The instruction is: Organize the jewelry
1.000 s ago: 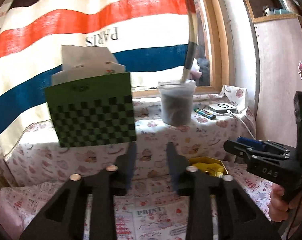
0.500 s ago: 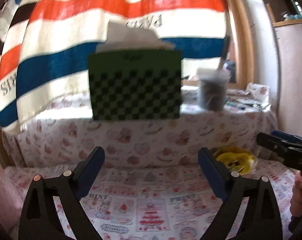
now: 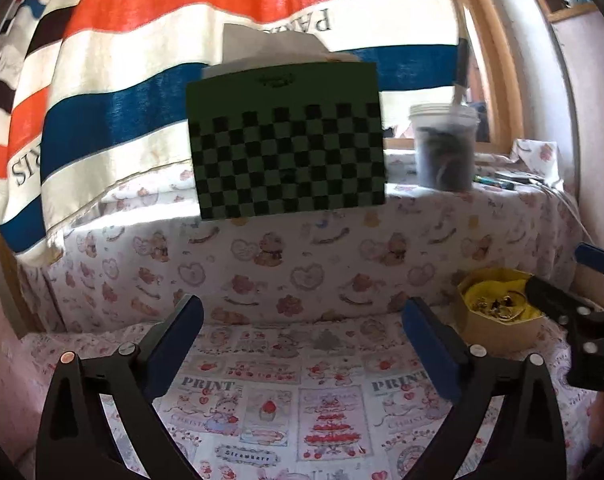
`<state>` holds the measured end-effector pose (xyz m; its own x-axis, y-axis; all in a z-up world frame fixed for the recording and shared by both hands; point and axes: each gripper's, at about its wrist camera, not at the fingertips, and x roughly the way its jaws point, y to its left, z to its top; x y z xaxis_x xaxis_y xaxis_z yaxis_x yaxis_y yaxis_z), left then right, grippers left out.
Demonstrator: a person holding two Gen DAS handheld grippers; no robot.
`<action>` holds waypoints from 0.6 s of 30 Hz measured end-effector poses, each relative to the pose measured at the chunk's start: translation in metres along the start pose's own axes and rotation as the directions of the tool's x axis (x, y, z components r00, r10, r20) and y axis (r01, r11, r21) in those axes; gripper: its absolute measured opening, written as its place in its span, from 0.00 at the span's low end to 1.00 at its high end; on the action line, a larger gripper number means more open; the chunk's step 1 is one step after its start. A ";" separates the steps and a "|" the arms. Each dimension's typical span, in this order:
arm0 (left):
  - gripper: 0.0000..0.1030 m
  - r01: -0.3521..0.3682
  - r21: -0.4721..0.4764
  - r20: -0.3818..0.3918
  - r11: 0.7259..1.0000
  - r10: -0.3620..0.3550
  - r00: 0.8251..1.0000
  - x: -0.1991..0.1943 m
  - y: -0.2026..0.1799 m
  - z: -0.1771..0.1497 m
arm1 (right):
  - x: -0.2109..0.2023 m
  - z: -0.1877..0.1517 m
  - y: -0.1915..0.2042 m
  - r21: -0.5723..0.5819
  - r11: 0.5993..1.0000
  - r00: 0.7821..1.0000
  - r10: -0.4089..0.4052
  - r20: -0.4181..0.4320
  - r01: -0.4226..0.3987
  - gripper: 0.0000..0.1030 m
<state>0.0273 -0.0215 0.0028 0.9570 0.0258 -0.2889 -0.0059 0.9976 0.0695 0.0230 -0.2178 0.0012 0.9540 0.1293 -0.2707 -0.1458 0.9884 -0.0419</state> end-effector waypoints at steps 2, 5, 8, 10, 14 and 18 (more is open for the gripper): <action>0.96 0.006 -0.058 -0.007 0.998 -0.007 1.000 0.003 0.010 0.000 | 0.002 0.000 -0.002 0.011 1.000 1.000 -0.003 -0.007 0.003 1.00; 0.96 0.001 -0.071 -0.001 0.997 -0.001 1.000 0.003 0.012 -0.001 | 0.002 0.000 -0.004 0.025 0.999 1.000 -0.026 -0.011 0.026 1.00; 0.97 0.018 -0.042 0.005 0.999 -0.018 1.000 0.001 0.005 -0.001 | 0.000 -0.001 -0.006 0.033 0.998 0.999 -0.051 -0.002 0.052 1.00; 0.97 0.018 -0.056 0.007 0.998 -0.018 1.000 0.001 0.008 -0.001 | 0.000 -0.001 -0.008 0.047 0.996 0.998 -0.069 -0.008 0.070 1.00; 0.99 0.011 -0.059 0.007 0.998 -0.011 1.000 0.000 0.008 -0.002 | 0.000 -0.001 -0.007 0.040 0.997 0.998 -0.059 -0.006 0.060 1.00; 0.99 0.021 -0.057 0.006 0.998 -0.021 1.000 0.000 0.008 -0.002 | -0.001 -0.001 -0.008 0.047 0.996 0.997 -0.077 -0.004 0.077 1.00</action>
<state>0.0266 -0.0135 0.0013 0.9586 0.0048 -0.2846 -0.0024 1.0000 0.0088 0.0228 -0.2264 0.0009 0.9613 0.0525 -0.2706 -0.0592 0.9981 -0.0169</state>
